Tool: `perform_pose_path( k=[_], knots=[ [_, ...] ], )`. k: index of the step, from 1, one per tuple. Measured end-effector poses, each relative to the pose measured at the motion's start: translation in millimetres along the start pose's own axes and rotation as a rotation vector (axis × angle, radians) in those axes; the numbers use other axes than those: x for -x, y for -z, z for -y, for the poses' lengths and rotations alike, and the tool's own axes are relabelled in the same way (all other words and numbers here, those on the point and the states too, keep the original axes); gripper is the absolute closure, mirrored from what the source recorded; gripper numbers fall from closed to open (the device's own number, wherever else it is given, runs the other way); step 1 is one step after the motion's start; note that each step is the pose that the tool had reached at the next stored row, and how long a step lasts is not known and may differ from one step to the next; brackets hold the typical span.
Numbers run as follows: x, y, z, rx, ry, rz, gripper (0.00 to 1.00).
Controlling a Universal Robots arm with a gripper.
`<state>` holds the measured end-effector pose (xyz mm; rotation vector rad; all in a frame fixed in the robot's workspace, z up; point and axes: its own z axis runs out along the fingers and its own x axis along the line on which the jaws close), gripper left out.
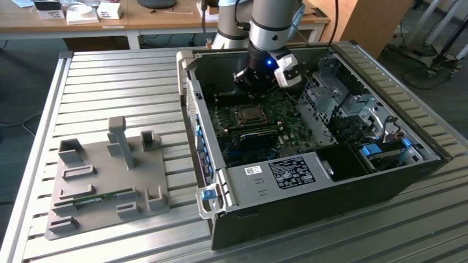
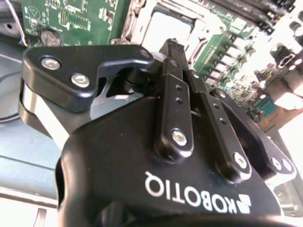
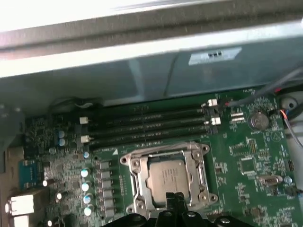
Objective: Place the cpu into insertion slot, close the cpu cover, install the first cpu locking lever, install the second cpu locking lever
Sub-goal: 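Install the second cpu locking lever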
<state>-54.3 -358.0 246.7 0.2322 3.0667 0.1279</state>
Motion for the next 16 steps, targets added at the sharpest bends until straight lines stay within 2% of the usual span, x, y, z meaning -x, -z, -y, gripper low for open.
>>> perform_pose_path(
  k=[3, 7, 13, 16],
  knots=[
    [2.3, 0.9, 11.5, -0.0001, 0.000, -0.0001, 0.89],
    [3.9, 1.5, 20.2, 0.0000, 0.000, 0.0000, 0.89],
    [5.4, 2.1, 30.1, 0.0000, 0.000, 0.0001, 0.89],
    [3.0, -0.9, 32.9, 0.0008, 0.000, 0.0036, 0.89]
  ],
)
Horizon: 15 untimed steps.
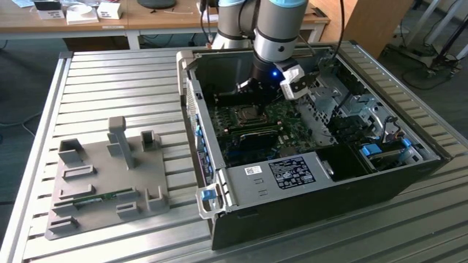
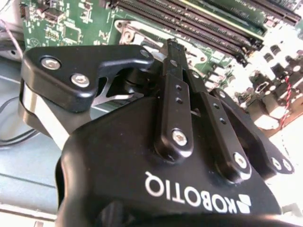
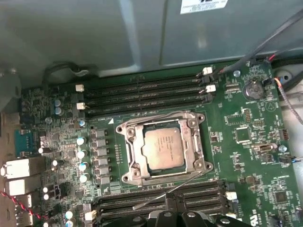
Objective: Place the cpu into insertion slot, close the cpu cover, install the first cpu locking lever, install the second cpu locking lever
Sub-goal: 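Install the second cpu locking lever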
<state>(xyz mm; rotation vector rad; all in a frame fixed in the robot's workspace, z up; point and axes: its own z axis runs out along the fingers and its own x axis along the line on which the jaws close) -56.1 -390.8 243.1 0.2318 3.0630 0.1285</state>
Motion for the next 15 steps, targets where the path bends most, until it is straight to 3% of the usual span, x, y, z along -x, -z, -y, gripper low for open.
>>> perform_pose_path(
  k=[7, 15],
  knots=[
    [-15.4, -5.6, 3.7, 0.0016, 0.001, 0.0097, 0.89],
    [-15.8, -5.4, 3.5, 0.0015, 0.001, 0.0099, 0.89]
  ],
)
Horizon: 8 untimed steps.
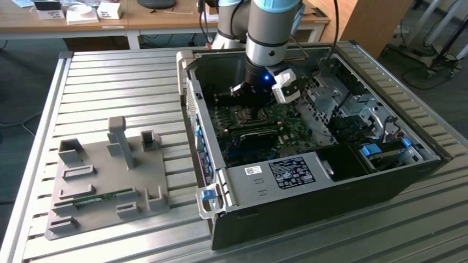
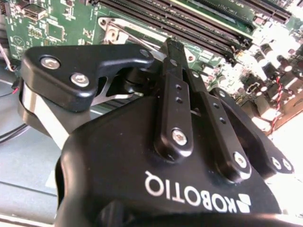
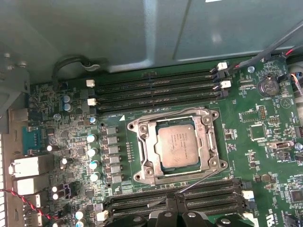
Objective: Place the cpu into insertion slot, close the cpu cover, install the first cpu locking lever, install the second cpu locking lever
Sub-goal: 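Install the second cpu locking lever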
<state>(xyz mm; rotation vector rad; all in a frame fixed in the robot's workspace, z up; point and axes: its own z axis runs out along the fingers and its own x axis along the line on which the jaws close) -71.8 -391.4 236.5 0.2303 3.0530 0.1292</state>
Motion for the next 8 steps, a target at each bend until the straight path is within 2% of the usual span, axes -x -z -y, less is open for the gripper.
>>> perform_pose_path(
  k=[8],
  knots=[
    [0.3, 4.2, -0.8, 0.0002, 0.000, 0.0001, 0.89]
  ],
)
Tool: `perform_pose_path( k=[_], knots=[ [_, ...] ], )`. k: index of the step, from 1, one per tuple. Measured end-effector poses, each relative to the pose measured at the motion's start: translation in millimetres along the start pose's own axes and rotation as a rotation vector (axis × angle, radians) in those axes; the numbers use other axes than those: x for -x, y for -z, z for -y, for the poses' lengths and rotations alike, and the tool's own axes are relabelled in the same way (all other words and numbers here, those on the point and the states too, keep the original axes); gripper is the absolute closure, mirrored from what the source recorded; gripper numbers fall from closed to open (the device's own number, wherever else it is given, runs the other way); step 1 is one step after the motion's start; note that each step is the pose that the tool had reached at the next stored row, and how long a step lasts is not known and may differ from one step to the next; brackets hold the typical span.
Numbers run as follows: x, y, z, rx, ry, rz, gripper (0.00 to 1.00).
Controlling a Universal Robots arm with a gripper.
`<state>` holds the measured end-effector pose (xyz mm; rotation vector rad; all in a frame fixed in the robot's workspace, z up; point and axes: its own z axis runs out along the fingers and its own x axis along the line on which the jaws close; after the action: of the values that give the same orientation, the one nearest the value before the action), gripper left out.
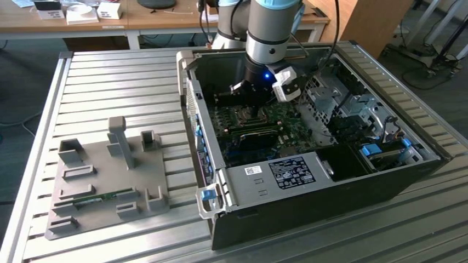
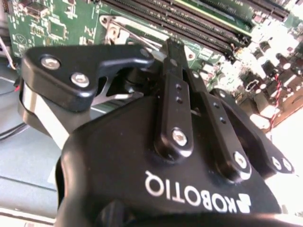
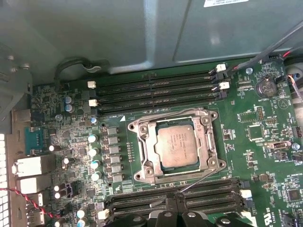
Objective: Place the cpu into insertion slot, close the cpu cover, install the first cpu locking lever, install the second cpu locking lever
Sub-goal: 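Install the second cpu locking lever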
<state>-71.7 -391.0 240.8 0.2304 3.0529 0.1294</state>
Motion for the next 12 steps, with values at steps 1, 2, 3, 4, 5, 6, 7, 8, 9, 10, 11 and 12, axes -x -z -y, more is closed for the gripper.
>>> perform_pose_path(
  k=[1, 2, 3, 4, 5, 6, 7, 8, 9, 10, 11, 12],
  knots=[
    [0.0, 0.2, -0.2, -0.0001, 0.000, 0.0000, 0.89],
    [-0.1, 0.3, -0.5, 0.0000, 0.000, 0.0000, 0.89],
    [-0.2, 0.3, -0.8, -0.0002, 0.000, -0.0001, 0.89],
    [-0.2, 0.3, -1.2, -0.0001, 0.000, 0.0000, 0.89],
    [-0.3, 0.3, -1.4, -0.0001, 0.000, -0.0001, 0.89],
    [-0.4, 0.0, -1.3, 0.0001, 0.000, 0.0002, 0.89],
    [-0.8, -0.6, -1.3, 0.0003, 0.000, 0.0015, 0.89],
    [-1.7, -1.4, -1.1, 0.0005, 0.000, 0.0037, 0.89],
    [-3.1, -2.5, -0.7, 0.0009, 0.001, 0.0066, 0.89],
    [-5.2, -3.6, -0.3, 0.0013, 0.001, 0.0099, 0.89],
    [-7.4, -4.6, 0.1, 0.0017, 0.001, 0.0127, 0.89],
    [-9.7, -5.6, 0.6, 0.0020, 0.001, 0.0153, 0.89]
  ],
)
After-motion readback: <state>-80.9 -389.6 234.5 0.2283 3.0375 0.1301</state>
